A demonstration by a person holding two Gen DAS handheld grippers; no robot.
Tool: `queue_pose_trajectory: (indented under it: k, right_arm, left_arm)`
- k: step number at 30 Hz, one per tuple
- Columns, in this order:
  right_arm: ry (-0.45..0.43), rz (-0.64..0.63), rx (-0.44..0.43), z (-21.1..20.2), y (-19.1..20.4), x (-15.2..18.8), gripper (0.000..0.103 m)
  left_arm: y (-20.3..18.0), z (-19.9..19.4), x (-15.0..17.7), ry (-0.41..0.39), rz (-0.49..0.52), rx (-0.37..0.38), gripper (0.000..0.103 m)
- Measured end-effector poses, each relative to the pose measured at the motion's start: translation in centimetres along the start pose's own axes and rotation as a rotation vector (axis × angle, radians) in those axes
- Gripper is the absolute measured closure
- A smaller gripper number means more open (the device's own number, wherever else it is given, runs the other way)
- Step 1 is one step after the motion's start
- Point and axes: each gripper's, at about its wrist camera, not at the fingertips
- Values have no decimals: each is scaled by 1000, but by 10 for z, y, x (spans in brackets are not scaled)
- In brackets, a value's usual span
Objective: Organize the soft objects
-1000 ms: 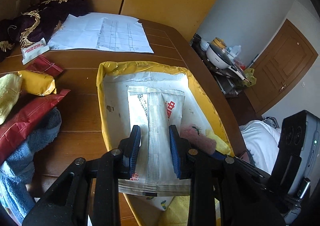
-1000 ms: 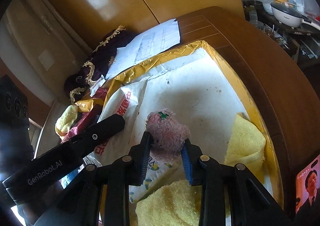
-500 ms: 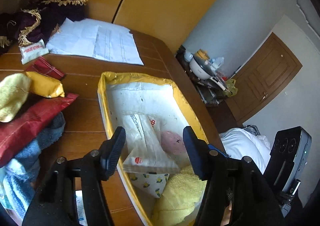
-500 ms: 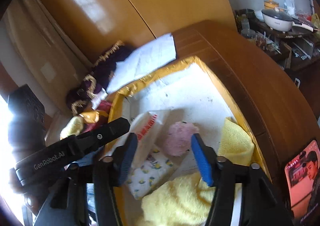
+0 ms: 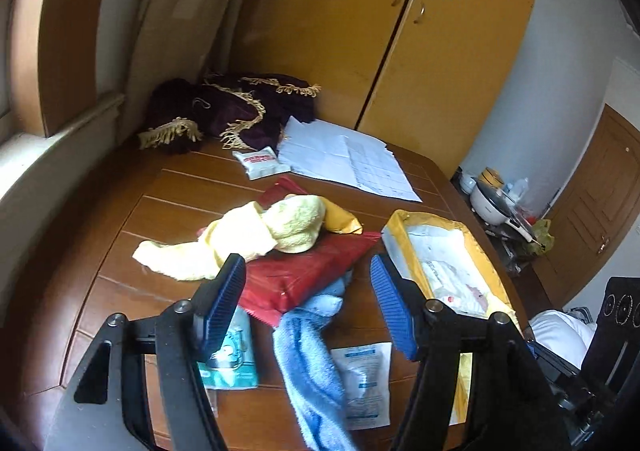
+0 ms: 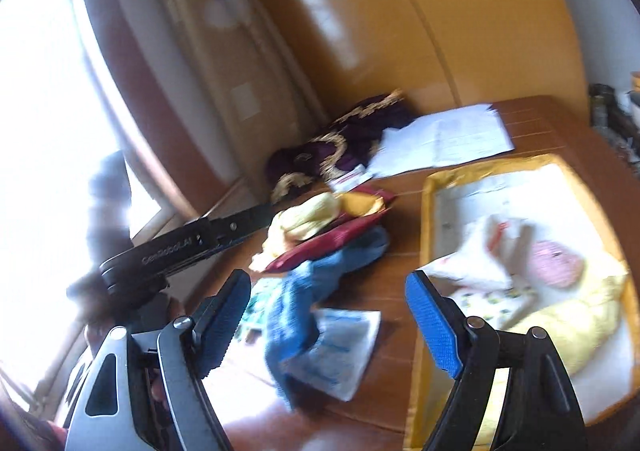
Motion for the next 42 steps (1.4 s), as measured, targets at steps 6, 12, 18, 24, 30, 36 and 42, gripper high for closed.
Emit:
queue_pose_trajectory:
  k: [6,12,18,24,30,36,42]
  right_arm:
    - [86,-31,-76,17,21,23,21]
    - [104,-43,-43,15,28,40,21]
    - [83,-41,19,6,34,50,21]
    - [50,-42,112,-6,38,50,21]
    - [65,-173,280,17,46,64,27]
    - [-3,-182,288,4,43,56,27]
    - [-32,-179,273,-3,32,43,26]
  left_arm:
    - [16,5,19,26,-32,-5,39]
    - [11,0,25,26,-15,46,39]
    - [2,-1,28,26,-7,107,39]
    - [-11,4,52,-5,80,68,39]
    - [-3,14,62,3,23,156,41]
    - [4,-1,44,-80,-4,218,41]
    - [15,-18,28,-87,-69,219,41]
Point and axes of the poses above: each gripper's, at about its wrist camera, not at the fingertips, and z roughly the way its jaws point, y to its left, x to its underside, and after that the axes turned 6 degrees about -y, right-handed
